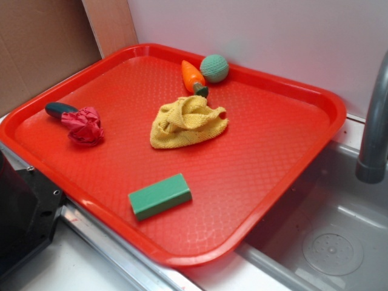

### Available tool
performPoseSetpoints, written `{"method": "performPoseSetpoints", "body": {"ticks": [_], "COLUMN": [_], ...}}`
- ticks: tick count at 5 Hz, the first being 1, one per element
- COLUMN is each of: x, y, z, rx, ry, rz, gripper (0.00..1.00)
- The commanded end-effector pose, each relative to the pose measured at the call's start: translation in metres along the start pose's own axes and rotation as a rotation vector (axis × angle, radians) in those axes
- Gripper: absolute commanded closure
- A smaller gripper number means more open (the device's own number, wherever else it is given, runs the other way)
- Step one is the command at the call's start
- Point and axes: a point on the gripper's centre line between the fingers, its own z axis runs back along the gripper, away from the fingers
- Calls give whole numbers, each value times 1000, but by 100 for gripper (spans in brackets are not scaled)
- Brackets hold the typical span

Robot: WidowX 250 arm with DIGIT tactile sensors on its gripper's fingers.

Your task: Grab the plastic pickle.

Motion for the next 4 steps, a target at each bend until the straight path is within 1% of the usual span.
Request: {"method": "performPoseSetpoints", "body": {"ticks": [1, 2, 3, 4], "x": [0, 6, 10, 18], "y": [0, 6, 20, 37], "z": [0, -5, -10, -22], "rx": [0, 12, -54, -56], "ry": [0, -18, -59, -88], "rz": [0, 114, 356, 606], "gripper": [0, 0, 0, 0]}}
